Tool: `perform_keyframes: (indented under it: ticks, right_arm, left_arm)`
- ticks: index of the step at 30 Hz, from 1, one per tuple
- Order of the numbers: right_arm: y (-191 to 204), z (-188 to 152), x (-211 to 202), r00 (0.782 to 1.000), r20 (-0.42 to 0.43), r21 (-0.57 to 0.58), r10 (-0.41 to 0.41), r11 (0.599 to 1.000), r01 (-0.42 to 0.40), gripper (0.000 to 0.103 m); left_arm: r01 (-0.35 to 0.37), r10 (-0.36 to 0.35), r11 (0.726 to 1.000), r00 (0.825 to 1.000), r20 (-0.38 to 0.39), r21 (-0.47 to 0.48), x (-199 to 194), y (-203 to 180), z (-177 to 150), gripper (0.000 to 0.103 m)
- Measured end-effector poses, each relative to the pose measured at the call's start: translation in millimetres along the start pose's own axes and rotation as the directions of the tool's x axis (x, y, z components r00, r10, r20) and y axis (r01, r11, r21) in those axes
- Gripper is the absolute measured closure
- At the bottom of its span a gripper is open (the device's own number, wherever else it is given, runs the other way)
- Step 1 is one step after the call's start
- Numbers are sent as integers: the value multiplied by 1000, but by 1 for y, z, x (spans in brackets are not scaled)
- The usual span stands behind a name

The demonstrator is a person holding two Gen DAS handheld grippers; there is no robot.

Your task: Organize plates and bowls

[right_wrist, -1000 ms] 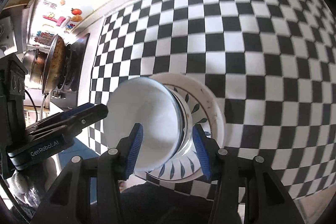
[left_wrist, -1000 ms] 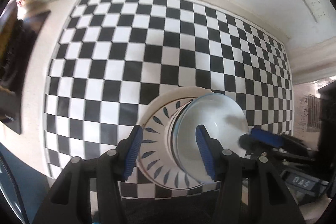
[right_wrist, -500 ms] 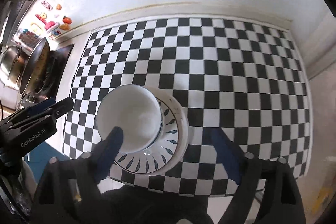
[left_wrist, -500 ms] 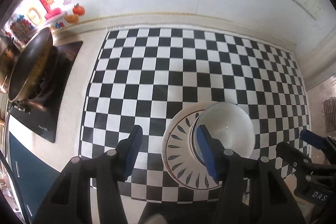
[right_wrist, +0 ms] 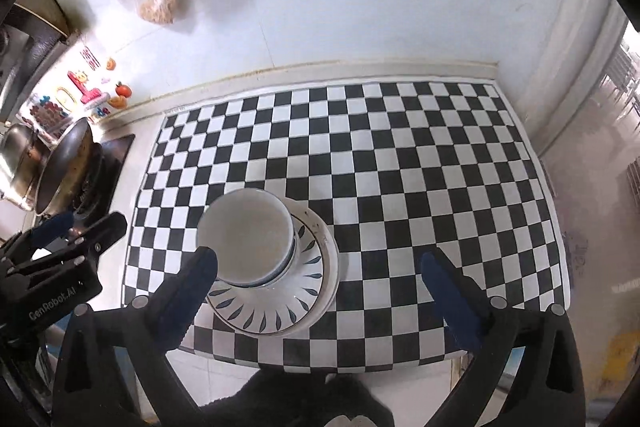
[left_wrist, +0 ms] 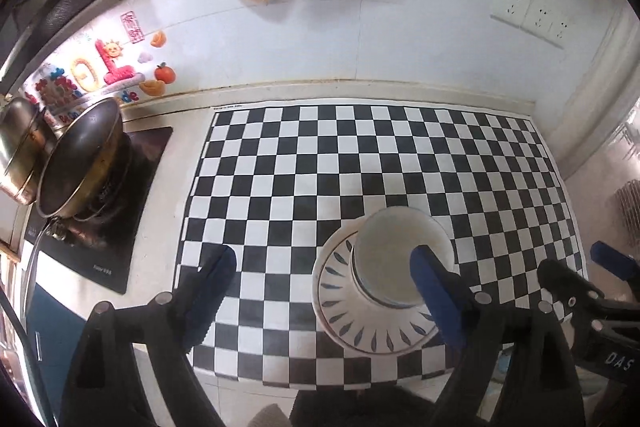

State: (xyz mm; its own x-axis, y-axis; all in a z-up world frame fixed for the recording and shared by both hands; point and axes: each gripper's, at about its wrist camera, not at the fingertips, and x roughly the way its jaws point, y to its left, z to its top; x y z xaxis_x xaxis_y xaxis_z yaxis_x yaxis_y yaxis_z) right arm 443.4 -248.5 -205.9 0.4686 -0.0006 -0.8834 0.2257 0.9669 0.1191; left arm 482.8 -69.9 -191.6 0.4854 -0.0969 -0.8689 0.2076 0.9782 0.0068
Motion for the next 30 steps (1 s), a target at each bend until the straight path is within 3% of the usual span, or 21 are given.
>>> perform_keyframes:
  ticks: [13,17,18,30]
  right_arm:
    - [-3,-49,-121,981,192,-51,16,999,-6,0]
    - [1,-69,-161,971,240,-67,8,998,8,0]
    - [1,-74,-169,970,245,-69,7,998,10,0]
    - [4,-154,-264,939,345,-52,-3,998,23,0]
  left_arm:
    - [-54,61,997,987,146,-55,-109,-14,-54,14]
    - [-72,89,994,971,223,-82,-154,-14,-73,13]
    - [-75,94,993,968,231,-88,-162,-14,-76,1]
    - [-95,117,992,938,326,-85,-242,-3,-133,0]
